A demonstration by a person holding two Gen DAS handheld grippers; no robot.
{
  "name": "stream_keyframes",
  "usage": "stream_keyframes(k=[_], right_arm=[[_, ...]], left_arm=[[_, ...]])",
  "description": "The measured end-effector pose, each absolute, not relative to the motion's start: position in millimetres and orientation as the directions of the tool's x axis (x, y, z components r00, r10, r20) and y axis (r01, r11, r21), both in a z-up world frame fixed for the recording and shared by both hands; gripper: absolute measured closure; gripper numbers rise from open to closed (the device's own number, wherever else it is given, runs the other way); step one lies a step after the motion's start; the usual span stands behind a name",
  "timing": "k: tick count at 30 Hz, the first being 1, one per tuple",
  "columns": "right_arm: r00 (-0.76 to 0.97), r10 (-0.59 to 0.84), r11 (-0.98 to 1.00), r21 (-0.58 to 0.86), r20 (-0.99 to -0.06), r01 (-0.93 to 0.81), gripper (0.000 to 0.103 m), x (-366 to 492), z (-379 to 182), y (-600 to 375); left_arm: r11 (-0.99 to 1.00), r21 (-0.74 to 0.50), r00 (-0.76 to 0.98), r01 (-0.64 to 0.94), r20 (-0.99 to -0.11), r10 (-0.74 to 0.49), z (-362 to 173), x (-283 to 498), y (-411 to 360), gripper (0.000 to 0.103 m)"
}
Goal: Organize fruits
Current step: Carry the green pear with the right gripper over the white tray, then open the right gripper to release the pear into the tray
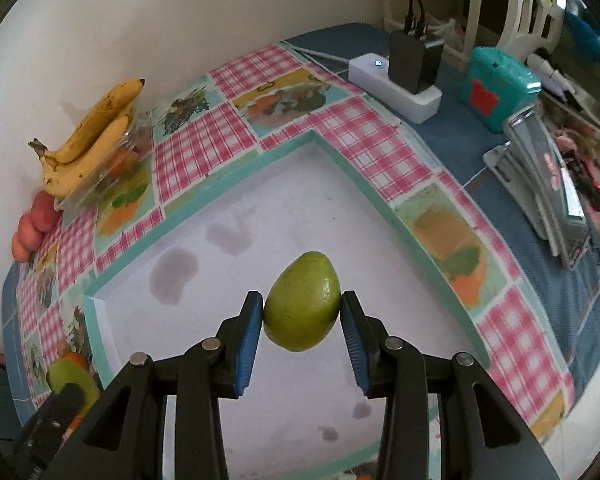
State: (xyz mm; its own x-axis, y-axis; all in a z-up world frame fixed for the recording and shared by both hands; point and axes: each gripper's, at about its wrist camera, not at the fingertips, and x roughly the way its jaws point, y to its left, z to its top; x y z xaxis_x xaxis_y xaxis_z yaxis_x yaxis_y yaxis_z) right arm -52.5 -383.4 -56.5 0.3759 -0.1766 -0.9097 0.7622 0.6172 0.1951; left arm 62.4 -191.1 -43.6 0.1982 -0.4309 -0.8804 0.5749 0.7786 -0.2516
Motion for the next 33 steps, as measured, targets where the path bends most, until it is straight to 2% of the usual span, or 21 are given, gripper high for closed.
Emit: stream_keyframes(k=[9, 21, 23, 25, 27, 29, 31, 33], right_arm=[[0.331, -0.180, 0.613, 0.158, -0.926, 0.774, 0.061, -43, -77, -388], [0.322, -0.189, 0.626, 0.139, -0.928, 0.767, 0.061, -44, -79, -387], [0.331, -0.196, 0.631, 0.139, -0.923, 0.763, 0.057, -44, -76, -387], [0.338, -0.208, 0.633, 0.138, -0.918, 0.762, 0.048, -44, -72, -386], [0.343, -0.214, 0.636, 0.136, -0.915, 0.760, 0.046, -44, -69, -386], [0.344, -0.220, 0.636, 0.133, -0.913, 0.760, 0.037, -45, -67, -386], [0.349, -0.230, 0.637, 0.131, -0.908, 0.760, 0.032, -45, -63, -385], [0.359, -0.236, 0.645, 0.131, -0.903, 0.753, 0.029, -45, -60, -383]], left_arm=[[0.780, -0.207, 0.166, 0.591, -0.915, -0.369, -76, 59, -205, 0.060], [0.784, -0.208, 0.160, 0.585, -0.918, -0.363, -77, 57, -206, 0.059], [0.785, -0.217, 0.154, 0.580, -0.918, -0.367, -75, 57, -204, 0.056], [0.786, -0.230, 0.158, 0.574, -0.911, -0.382, -67, 58, -202, 0.043], [0.786, -0.238, 0.171, 0.571, -0.902, -0.397, -58, 57, -198, 0.034], [0.790, -0.234, 0.187, 0.567, -0.898, -0.399, -50, 58, -195, 0.028], [0.810, -0.207, 0.221, 0.549, -0.898, -0.380, -43, 60, -188, 0.018], [0.831, -0.170, 0.256, 0.529, -0.902, -0.347, -38, 63, -181, 0.014]])
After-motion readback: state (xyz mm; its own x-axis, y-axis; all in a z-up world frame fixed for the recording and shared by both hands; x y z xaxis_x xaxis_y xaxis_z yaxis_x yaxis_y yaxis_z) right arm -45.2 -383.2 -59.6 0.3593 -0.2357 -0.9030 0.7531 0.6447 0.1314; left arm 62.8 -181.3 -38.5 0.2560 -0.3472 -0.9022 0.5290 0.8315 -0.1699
